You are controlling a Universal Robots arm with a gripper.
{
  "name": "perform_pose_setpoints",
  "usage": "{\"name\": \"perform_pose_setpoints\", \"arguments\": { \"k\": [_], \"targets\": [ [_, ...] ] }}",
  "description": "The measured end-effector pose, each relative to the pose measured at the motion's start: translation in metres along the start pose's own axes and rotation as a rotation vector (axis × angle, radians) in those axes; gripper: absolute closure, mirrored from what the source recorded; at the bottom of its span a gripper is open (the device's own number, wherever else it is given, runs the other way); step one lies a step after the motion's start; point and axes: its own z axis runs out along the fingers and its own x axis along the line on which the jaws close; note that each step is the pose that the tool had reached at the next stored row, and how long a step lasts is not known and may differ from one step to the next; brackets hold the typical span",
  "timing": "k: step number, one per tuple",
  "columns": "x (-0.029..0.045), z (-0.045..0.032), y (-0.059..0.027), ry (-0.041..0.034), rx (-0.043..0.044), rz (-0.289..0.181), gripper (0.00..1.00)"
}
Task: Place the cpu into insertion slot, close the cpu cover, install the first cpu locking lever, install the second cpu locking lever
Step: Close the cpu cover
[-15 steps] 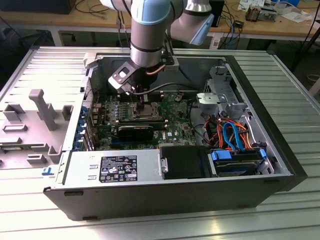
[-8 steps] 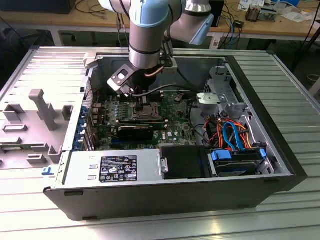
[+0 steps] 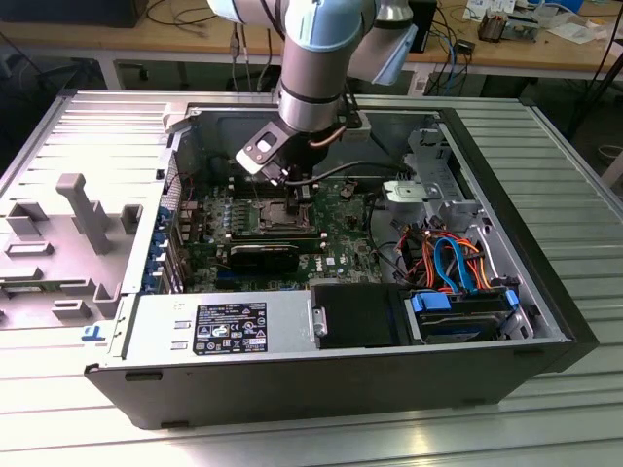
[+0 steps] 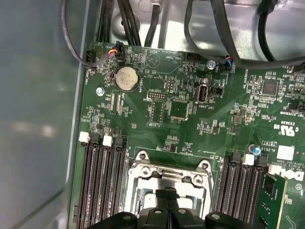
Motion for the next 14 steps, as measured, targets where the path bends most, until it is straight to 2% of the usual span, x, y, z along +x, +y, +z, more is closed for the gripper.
{"name": "perform_pose_setpoints", "arguments": {
  "k": [1,2,14],
  "targets": [
    [0.0,-0.0051,0.0013,0.0001,0.0001,0.0,0.89],
    [0.0001,-0.0069,0.0012,0.0001,0.0001,0.0,0.89],
    [0.0009,-0.0217,0.0001,0.0023,-0.0002,0.0,0.89]
  ]
}}
